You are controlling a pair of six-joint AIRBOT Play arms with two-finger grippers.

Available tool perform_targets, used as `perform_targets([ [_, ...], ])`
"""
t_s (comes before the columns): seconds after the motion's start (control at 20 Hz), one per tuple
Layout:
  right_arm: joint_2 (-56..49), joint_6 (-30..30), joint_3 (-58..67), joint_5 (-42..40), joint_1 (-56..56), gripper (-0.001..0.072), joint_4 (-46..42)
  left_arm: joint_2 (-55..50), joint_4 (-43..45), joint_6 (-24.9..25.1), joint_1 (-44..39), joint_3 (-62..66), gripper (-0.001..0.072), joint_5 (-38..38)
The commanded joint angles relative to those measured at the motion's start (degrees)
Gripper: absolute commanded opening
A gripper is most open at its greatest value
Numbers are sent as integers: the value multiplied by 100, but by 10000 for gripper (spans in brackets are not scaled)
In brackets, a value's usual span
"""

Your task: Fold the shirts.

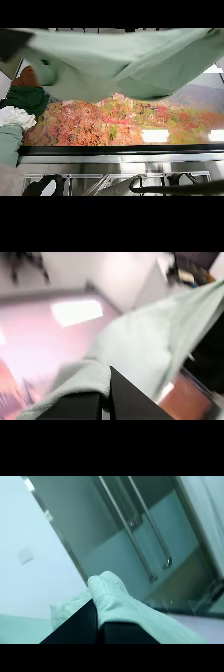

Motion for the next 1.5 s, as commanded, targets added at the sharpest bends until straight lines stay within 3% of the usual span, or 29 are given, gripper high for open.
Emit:
perform_targets([
  [0.0,601,-699,330,-691,-162,18,428,584,90,-81,568,1093,10,262],
  [0.15,822,-1005,330,-719,-162,18,-74,632,83,-83,1147,1307,11,-164],
  [0.35,542,-258,234,-654,-157,18,-1620,457,63,-81,1797,573,11,-634],
  [0.45,212,-254,-72,-389,-55,18,-1668,214,59,17,1550,-188,12,-651],
  [0.6,-494,-584,-774,-356,743,18,-1864,-566,85,603,439,-1449,12,-420],
  [0.85,-2387,-734,-1311,-1471,2234,18,-3565,-2553,1257,732,-636,-2638,13,776],
  [1.0,-3547,-918,-1296,-2404,2520,18,-3469,-3790,1379,726,-627,-2476,13,1274],
  [1.15,-4092,-1010,-1154,-2610,2500,19,-3200,-4745,1228,516,-444,-1622,17,1005],
  [1.2,-4092,-1012,-1137,-2610,2494,55,-3204,-4957,1045,509,-348,-1300,18,826],
  [1.25,-4028,-1010,-1132,-2608,2463,228,-3204,-5117,890,501,-251,-994,111,588],
  [1.3,-3923,-1010,-1132,-2597,2404,346,-3237,-5224,776,461,-146,-680,517,323],
  [1.35,-3764,-1008,-1132,-2500,2288,377,-3294,-5274,782,304,-28,-407,674,52],
  [1.45,-3364,-866,-1132,-2109,1921,377,-3512,-5237,782,216,258,72,656,-756],
])
